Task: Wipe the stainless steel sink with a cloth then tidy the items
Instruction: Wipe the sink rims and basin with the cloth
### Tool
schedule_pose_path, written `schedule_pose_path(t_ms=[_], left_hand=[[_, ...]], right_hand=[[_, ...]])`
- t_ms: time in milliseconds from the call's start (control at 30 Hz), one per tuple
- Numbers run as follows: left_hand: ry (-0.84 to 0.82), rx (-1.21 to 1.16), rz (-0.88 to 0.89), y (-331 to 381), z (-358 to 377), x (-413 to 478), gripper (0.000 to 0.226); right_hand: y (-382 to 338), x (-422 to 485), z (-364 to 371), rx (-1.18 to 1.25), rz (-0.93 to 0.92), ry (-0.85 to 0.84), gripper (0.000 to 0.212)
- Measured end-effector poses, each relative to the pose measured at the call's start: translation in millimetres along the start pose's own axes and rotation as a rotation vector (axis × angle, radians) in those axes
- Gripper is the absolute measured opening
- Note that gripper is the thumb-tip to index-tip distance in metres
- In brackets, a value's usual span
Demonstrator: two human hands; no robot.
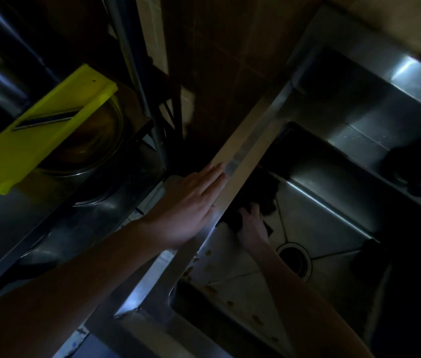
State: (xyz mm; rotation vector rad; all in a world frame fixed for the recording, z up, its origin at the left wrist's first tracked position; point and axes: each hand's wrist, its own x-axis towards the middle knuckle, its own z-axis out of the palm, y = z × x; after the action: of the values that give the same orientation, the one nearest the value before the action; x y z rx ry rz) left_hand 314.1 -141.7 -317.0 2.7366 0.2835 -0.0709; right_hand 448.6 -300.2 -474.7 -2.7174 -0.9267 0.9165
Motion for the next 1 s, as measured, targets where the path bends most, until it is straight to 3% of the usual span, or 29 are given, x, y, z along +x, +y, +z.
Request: schedule_pose_path(t_ms=[167,333,500,567,767,1000], left_hand=[[0.004,0.016,0.005,1,-2,0,0.057],[0.011,-0.004,0.004,2,-3,0,0.056],[0.016,-0.018,0.001,3,-3,0,0.055],[0.018,-0.013,0.006,3,-4,0,0.055],[0.009,0.001,0.003,4,-3,0,0.056],[-0.006,-0.023,-0.011,4,-3,0,0.058]], right_hand=[[4,13,-12,0.112,0.042,-0.010,0.082],[9,27,-23,0.119,-0.055,-0.114,0.115],[8,32,-18,0.106,-0.041,-0.141,0.128],[8,29,-11,0.062,-0.041,-0.113,0.119],[4,8,9,-0.110,-0.053,-0.021,0.067],[3,-16,23,-0.062,-0.097,-0.029,0.068]])
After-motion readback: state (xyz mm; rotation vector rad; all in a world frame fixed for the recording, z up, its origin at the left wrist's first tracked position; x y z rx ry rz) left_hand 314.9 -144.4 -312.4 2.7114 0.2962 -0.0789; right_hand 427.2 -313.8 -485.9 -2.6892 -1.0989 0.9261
